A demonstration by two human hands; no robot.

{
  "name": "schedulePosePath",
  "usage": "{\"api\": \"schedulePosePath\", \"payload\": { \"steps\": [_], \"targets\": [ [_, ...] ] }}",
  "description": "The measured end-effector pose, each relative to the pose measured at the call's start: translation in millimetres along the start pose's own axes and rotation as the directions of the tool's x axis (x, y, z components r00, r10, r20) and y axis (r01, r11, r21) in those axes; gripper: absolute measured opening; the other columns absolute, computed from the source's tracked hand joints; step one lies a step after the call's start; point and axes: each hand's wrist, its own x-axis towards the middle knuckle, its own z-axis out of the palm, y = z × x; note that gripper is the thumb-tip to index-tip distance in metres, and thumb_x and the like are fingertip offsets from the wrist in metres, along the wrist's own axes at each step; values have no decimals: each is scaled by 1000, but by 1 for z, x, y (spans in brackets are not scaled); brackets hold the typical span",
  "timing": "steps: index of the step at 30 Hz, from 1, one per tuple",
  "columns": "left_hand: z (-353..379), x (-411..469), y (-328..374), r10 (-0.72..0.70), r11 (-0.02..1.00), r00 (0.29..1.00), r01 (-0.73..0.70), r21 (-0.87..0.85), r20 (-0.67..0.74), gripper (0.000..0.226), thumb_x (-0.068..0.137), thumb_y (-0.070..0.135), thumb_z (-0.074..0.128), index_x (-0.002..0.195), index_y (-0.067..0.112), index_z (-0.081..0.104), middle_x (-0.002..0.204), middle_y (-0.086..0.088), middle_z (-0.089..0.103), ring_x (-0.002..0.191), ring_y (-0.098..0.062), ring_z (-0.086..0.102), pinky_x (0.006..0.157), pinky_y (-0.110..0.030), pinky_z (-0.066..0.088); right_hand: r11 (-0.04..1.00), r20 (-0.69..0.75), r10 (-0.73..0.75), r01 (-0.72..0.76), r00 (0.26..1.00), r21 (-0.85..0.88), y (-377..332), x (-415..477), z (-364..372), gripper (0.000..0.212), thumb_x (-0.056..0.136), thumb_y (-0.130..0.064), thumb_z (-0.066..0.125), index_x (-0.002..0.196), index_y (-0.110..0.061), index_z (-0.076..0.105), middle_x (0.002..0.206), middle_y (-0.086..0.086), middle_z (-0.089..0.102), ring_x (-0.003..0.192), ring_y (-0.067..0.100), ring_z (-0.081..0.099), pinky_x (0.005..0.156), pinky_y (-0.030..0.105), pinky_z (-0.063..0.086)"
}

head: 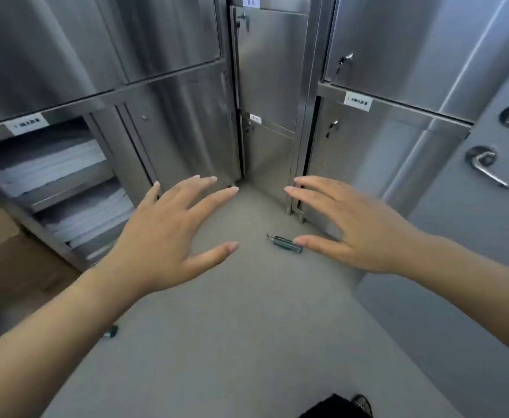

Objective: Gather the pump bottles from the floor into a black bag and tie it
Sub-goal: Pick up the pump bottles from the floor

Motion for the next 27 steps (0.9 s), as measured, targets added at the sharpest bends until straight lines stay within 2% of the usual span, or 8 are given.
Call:
{"api": "schedulePosePath", "payload": {
  "steps": [3,6,11,14,18,23,27],
  "targets": [
    [24,-2,6,4,1000,998,-3,-18,59,74,81,75,23,146,39,25,151,2,36,140,-19,32,110,-57,27,997,56,60,-63,997,53,7,-12,22,75,81,-70,31,145,-32,25,152,-8,27,138,10,28,112,32,28],
    [49,-3,10,14,998,994,-8,-60,104,74,80,75,24,145,40,25,149,2,38,139,-18,33,111,-55,27,986,68,108,-115,992,117,18,-25,40,73,82,-70,33,144,-32,27,151,-10,28,137,8,29,111,25,25],
    [71,16,17,18,990,985,7,-141,173,74,79,74,27,144,39,29,147,1,40,137,-20,37,110,-55,27,970,110,166,-183,980,160,38,-28,55,73,79,-71,32,142,-35,27,151,-13,27,134,3,26,102,18,23],
    [84,38,19,26,985,982,6,-171,187,73,79,73,26,143,40,27,148,2,40,136,-19,37,111,-53,25,966,138,177,-199,975,166,57,-21,60,74,79,-72,31,143,-35,28,151,-11,29,135,8,29,106,22,24],
    [98,81,16,34,979,982,5,-205,184,70,81,69,32,142,34,35,143,-1,47,132,-21,43,110,-52,29,962,169,173,-203,970,180,94,3,69,73,80,-70,33,143,-33,29,150,-9,31,134,9,32,107,23,25],
    [116,142,5,11,981,976,32,-190,218,71,80,69,32,141,33,37,143,-1,46,133,-20,42,110,-52,28,958,181,154,-192,971,214,151,41,80,74,81,-70,34,143,-30,31,149,-5,33,135,13,34,111,35,31],
    [123,203,-1,-13,983,964,62,-175,267,74,78,71,27,143,36,32,146,1,42,136,-18,37,111,-51,25,948,173,145,-187,974,257,196,76,82,72,82,-69,34,142,-29,33,149,-4,35,134,14,34,110,32,30]
  ]
}}
